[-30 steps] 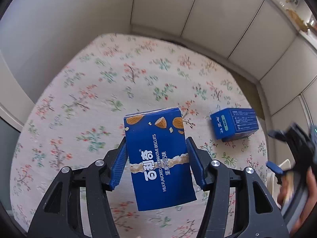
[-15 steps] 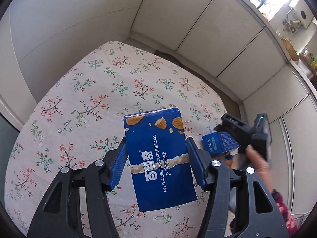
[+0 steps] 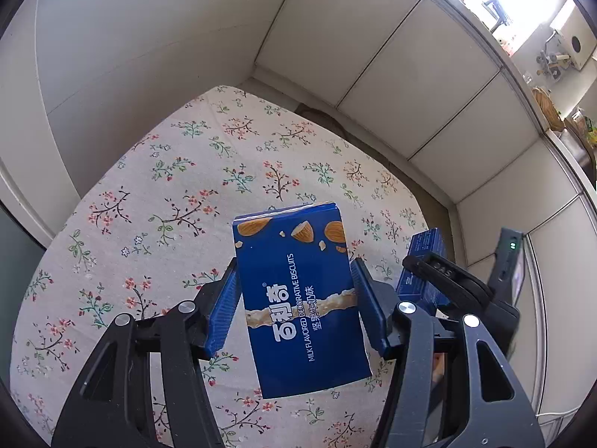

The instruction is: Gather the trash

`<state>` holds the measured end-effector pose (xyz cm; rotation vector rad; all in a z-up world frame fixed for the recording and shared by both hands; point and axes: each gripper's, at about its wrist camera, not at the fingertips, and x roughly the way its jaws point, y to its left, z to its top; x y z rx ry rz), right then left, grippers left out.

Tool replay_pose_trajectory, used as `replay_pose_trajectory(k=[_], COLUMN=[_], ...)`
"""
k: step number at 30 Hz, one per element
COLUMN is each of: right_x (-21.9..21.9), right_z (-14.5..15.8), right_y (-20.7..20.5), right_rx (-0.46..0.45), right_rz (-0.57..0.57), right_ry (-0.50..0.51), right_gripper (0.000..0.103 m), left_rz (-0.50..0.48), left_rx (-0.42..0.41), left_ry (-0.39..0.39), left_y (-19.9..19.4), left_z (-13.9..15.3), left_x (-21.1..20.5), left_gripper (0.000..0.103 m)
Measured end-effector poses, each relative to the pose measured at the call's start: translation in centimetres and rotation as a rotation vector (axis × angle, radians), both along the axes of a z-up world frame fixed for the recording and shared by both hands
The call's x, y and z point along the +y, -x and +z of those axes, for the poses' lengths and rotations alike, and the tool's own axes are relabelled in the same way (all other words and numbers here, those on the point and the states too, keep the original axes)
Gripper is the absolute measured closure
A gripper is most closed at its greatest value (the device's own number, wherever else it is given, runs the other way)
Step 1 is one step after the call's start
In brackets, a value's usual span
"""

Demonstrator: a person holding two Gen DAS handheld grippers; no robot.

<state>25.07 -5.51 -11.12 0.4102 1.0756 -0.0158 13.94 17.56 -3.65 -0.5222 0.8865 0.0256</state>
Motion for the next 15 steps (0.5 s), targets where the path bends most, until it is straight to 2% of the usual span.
replay_pose_trajectory(k=[7, 15], right_x=[1.9, 1.8], right_z=[5.3, 9.7], right_y=[3.2, 7.7], right_rx=[-0.169, -0.334], right_rz=[0.128, 0.176], right_ry=[0.036, 0.081], right_gripper=[0.047, 0.047], left_rz=[0.02, 0.033], left_rx=[-0.031, -0.096], left_ry=[-0.021, -0.04], left_y=[0.3, 1.1], left_z=[0.8, 2.5], left_x=[0.0, -0.8], left_gripper=[0.048, 0.048])
